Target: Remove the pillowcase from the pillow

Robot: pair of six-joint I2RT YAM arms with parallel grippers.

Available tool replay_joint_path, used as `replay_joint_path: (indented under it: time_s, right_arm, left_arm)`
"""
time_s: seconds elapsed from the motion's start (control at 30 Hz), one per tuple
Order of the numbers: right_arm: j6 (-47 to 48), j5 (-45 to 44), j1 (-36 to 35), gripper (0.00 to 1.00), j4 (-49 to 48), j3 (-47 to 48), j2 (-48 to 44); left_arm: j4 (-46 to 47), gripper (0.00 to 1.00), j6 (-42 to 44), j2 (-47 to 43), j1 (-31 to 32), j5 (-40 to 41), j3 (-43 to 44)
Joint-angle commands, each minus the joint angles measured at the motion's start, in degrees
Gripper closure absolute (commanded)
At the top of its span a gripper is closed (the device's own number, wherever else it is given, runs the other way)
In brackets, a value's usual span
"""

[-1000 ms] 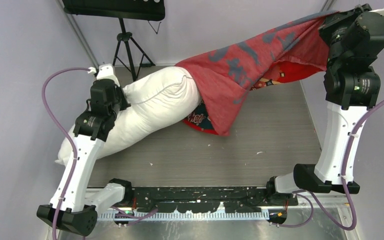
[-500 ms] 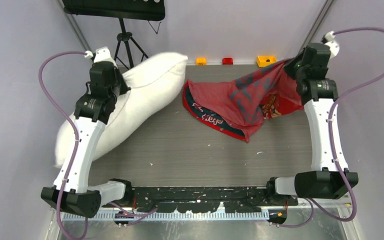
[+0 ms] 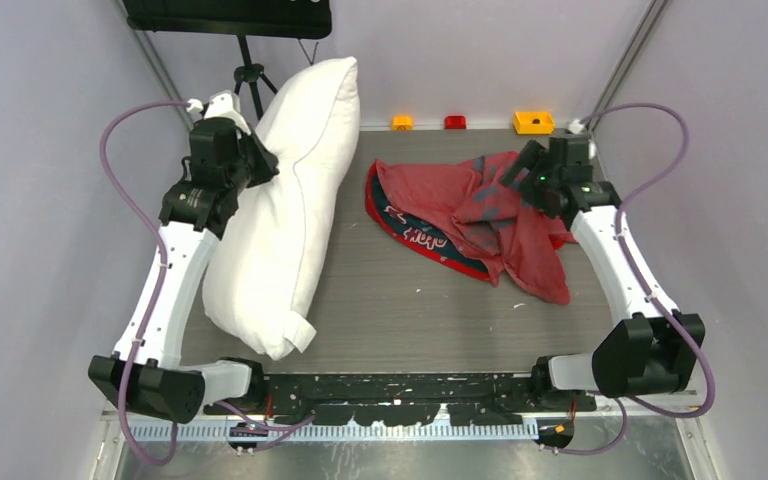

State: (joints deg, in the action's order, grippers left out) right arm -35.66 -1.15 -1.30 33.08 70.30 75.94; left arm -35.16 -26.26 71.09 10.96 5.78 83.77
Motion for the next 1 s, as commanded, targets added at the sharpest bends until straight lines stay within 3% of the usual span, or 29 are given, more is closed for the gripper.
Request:
replay_joint_path:
  time_s: [0.0, 0.13, 0.33, 0.53, 0.57, 0.6, 0.7, 0.73, 0.83, 0.97]
  right_arm:
    - [2.38, -5.97, -8.15, 0.09, 0.0, -1.56, 1.98]
    - [-0.37, -5.27, -10.56, 0.09, -3.19, -4.78, 2.02]
    - [-0.7, -1.83, -12.91, 0.09, -4.86, -5.46, 2.32]
    - [-0.99, 0.36, -15.48, 0.09, -4.57, -5.34, 3.24]
    - [-1.12, 0.33, -15.47, 0.08, -4.56, -5.31, 2.75]
    - [-0.89, -0.43, -15.54, 0.08, -4.48, -5.04, 2.04]
    - [2.28, -4.94, -15.43, 0.08, -3.22, -3.65, -1.35]
    - [3.68, -6.36, -15.47, 0.08, -2.99, -3.34, -2.98]
    - [8.86, -6.02, -15.48, 0.1, -5.35, -4.29, -9.01]
    - [11.59, -3.79, -15.47, 0.13, -15.38, -10.87, -19.83]
  left_arm:
    - [12.85, 1.0, -4.13, -0.22, -0.17, -8.28, -2.9]
    - [13.14, 1.0, -5.5, 1.84, 1.66, -15.12, -4.25]
    - [16.87, 1.0, -2.18, 3.0, 8.48, -10.2, -6.31]
    - [14.31, 1.0, 0.66, 9.36, 9.96, -9.81, 1.63]
    - [13.82, 0.95, 0.64, 9.77, 9.96, -10.03, 2.42]
    - [13.45, 0.82, 0.6, 9.97, 10.02, -10.22, 2.88]
    - [12.16, 0.32, 0.45, 8.29, 10.05, -9.53, 2.26]
    - [11.32, 0.2, 0.24, 7.32, 10.04, -9.28, 1.86]
    - [8.39, 0.02, 0.1, 2.56, 10.04, -9.51, 0.41]
    - [7.38, 0.0, 1.76, -6.73, 10.04, -5.39, -4.56]
